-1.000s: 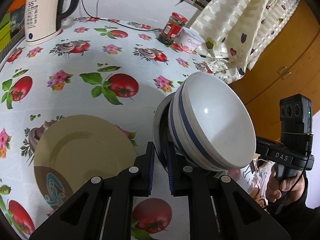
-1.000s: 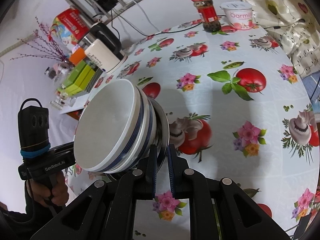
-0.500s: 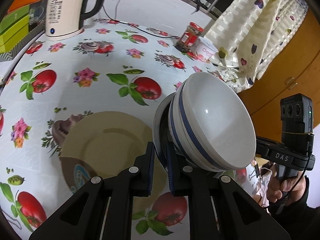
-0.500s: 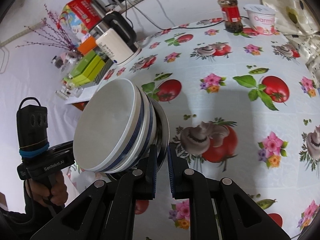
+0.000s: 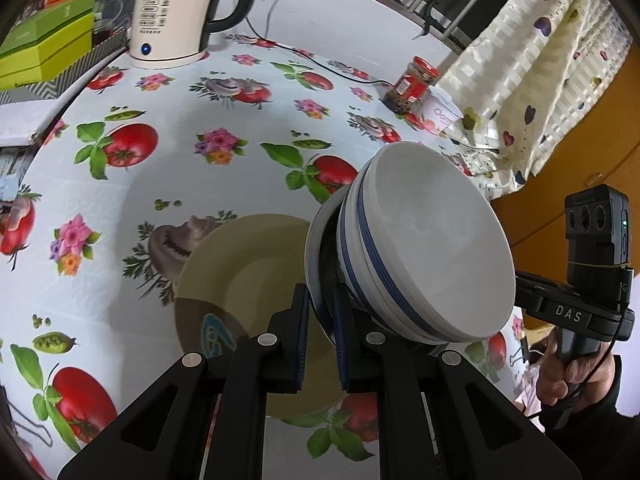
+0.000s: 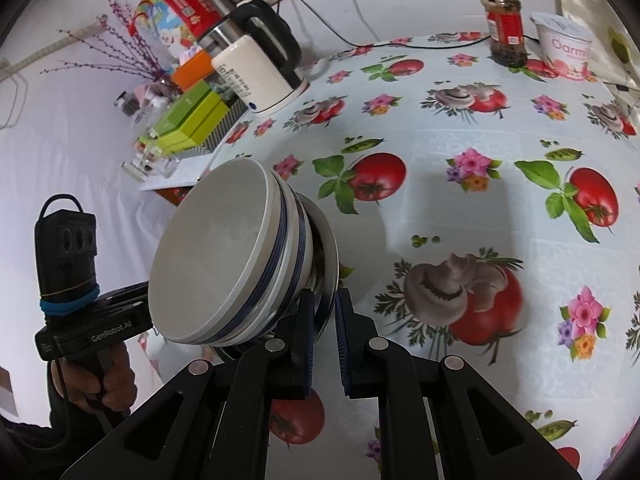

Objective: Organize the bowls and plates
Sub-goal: 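Carry the bowl stack with both grippers toward the beige plate stack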

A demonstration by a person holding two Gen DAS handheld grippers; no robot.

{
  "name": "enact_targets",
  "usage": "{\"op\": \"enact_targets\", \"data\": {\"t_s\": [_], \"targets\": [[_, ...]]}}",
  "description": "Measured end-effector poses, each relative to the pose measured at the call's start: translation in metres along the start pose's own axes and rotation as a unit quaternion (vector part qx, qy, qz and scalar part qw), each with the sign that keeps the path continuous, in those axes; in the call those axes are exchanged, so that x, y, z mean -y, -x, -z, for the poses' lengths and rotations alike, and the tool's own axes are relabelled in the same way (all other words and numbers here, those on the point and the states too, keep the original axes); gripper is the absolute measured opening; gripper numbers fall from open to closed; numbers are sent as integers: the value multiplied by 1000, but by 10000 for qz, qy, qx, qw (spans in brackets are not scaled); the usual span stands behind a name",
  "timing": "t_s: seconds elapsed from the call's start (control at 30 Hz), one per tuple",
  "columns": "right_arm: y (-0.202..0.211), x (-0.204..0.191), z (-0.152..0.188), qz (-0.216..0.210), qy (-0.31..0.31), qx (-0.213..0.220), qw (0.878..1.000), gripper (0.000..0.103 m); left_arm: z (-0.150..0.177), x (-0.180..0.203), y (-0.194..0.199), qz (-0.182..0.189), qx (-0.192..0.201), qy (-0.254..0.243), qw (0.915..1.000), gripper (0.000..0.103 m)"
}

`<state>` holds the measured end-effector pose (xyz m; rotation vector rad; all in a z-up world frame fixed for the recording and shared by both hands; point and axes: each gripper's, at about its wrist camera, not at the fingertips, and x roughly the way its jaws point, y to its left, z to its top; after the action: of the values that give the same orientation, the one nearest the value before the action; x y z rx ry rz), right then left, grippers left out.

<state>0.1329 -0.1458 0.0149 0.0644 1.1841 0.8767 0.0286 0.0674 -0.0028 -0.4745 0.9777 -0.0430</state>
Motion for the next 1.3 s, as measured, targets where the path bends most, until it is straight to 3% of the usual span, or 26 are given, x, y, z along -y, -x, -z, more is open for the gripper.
{"op": "enact_targets", "data": {"t_s": [0.57,1.3], "targets": [[-36,-27,-10,-139,309,-317,9989,11,8,-37,12,-266,65,360,9990,12],[-61,-37,-13,-135,410,-563,9975,11,13,-54,13,-353,0,619,9975,11]]}}
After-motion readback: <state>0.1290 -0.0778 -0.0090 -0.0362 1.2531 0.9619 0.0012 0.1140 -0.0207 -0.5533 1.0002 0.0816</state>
